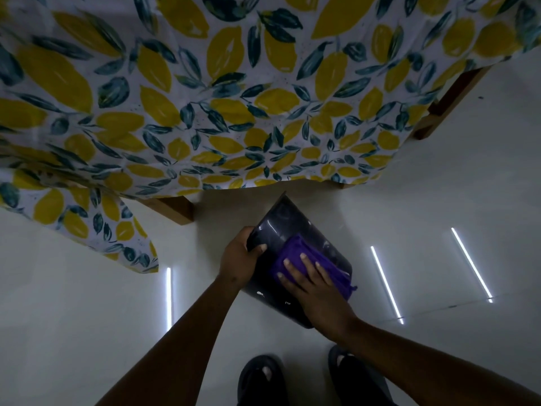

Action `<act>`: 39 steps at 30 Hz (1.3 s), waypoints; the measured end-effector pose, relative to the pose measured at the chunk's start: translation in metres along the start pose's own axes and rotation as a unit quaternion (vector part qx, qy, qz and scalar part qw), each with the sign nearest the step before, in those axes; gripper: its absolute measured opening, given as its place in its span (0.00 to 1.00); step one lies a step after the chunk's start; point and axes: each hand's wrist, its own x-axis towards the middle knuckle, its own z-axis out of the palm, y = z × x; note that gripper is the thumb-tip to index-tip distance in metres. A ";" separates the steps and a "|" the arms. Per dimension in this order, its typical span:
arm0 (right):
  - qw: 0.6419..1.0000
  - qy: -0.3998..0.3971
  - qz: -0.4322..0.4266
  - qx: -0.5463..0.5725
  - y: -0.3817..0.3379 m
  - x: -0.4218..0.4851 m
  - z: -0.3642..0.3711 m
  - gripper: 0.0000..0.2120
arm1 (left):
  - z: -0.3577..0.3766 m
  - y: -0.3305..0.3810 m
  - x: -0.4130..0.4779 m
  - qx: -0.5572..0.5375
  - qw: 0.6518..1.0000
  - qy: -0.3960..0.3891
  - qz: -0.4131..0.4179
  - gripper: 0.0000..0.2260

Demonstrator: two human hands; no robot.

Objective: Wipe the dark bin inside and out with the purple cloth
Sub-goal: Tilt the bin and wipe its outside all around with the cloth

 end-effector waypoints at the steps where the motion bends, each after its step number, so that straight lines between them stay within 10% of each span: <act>1: 1.000 0.007 -0.014 -0.012 0.002 0.005 -0.004 0.46 | 0.000 0.001 0.000 -0.009 1.000 -0.007 0.004 0.14; 8: 0.997 0.036 0.052 0.049 0.009 0.036 -0.023 0.41 | -0.001 0.007 -0.003 -0.034 0.999 -0.015 0.019 0.14; 16: 0.990 -0.001 -0.120 -0.070 0.004 -0.001 -0.001 0.38 | -0.006 0.001 -0.005 -0.039 0.999 -0.023 0.001 0.14; 23: 0.953 0.054 0.194 0.226 0.016 0.047 -0.026 0.26 | -0.011 -0.002 -0.013 -0.040 0.999 -0.031 -0.017 0.13; 32: 0.999 0.023 -0.003 0.024 -0.008 0.017 0.000 0.42 | -0.017 -0.007 -0.015 -0.071 0.993 -0.051 -0.074 0.10; 39: 0.941 0.066 0.235 0.235 0.015 0.052 -0.028 0.24 | -0.009 -0.004 -0.017 -0.080 0.992 -0.049 -0.085 0.06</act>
